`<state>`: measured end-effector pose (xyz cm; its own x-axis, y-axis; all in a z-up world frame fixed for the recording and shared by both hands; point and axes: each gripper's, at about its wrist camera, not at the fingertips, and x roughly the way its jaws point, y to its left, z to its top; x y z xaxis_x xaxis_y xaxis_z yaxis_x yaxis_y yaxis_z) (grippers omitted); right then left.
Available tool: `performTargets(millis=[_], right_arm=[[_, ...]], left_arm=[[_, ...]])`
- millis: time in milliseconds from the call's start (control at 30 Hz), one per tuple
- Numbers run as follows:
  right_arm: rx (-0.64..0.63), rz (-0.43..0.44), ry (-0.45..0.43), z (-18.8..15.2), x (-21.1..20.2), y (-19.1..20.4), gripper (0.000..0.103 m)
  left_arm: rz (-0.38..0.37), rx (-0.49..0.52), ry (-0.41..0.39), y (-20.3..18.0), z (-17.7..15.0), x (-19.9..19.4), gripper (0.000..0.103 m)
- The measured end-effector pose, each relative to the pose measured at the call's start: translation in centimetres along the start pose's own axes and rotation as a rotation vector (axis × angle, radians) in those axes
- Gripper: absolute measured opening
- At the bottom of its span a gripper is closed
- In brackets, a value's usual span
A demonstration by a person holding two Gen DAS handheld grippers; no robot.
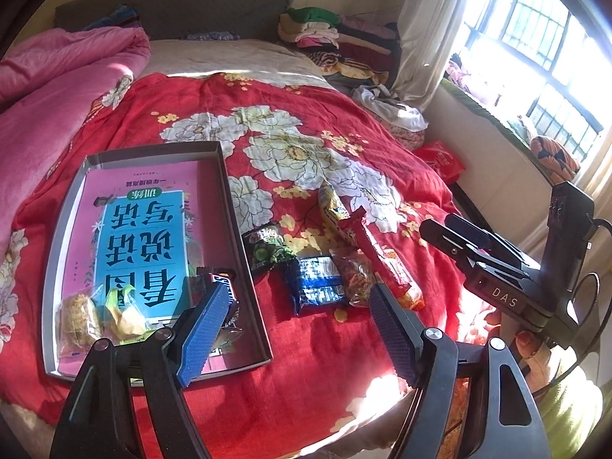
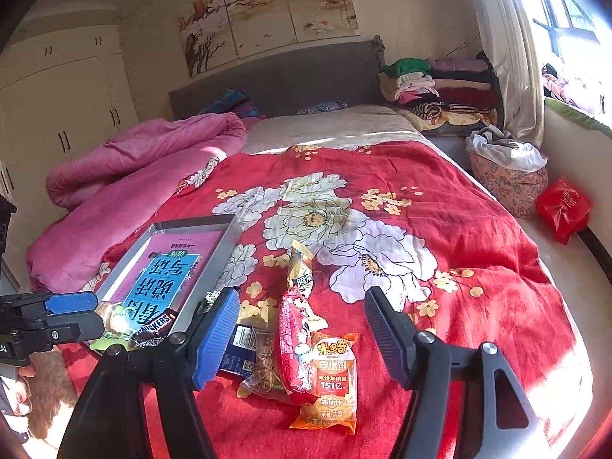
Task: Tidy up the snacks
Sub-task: 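Move both tools away from the tray toward the snack pile beside it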
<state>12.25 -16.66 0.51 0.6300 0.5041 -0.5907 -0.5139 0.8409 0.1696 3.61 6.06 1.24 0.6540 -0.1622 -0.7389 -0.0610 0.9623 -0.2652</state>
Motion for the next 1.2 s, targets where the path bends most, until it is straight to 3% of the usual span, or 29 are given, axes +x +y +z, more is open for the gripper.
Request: performTargets(millis=[333, 533, 800, 1200], right_arm=[[-0.021, 0.015, 0.060, -0.8, 1.7, -0.1, 0.068], [-0.059, 0.002, 0.130, -1.5, 3.5, -0.1, 0.067], [-0.094, 0.024, 0.223, -2.6, 5.8, -0.2, 0.044], [-0.122, 0.071, 0.238, -2.4, 8.4, 0.1, 0.038]], left_arm=[[0.016, 0.033, 0.061, -1.8, 0.3, 2.9, 0.078], [0.074, 0.051, 0.118, -2.5, 0.3, 5.3, 0.077], [0.125, 0.063, 0.197, -2.9, 0.2, 8.5, 0.077], [0.157, 0.038, 0.248, -2.6, 0.5, 11.5, 0.075]])
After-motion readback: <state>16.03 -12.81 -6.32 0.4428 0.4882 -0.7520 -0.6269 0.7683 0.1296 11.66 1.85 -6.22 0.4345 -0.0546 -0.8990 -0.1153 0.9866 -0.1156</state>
